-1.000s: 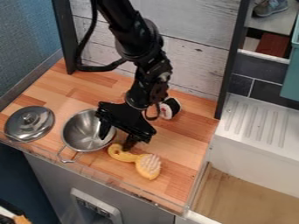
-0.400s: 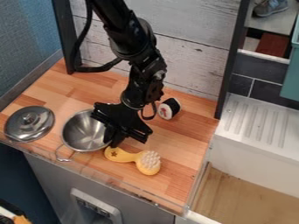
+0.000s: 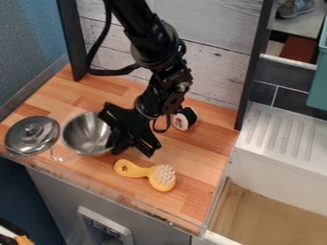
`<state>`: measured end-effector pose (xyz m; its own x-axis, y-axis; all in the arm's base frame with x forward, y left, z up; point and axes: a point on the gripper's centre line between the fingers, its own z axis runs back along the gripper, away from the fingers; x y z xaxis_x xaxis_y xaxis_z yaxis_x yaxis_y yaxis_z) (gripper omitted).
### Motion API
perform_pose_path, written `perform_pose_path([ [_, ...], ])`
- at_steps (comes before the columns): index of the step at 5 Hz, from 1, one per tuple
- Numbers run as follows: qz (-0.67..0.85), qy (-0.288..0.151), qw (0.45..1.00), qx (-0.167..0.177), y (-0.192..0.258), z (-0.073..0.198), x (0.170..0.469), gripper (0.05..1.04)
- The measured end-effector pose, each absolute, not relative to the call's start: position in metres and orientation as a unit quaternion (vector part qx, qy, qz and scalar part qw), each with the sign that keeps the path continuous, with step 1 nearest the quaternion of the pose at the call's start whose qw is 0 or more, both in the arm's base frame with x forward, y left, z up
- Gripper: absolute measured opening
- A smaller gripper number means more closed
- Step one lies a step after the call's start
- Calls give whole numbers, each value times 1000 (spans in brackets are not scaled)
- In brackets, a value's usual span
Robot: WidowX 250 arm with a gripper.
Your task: Move silver mixing bowl to top left of the table
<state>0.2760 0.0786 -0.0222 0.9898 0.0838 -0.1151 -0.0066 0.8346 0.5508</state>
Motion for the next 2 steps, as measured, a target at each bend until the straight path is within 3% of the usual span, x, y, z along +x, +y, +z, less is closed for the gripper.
perform_pose_path([
  [2, 3, 52, 946, 318, 107, -9, 299, 74],
])
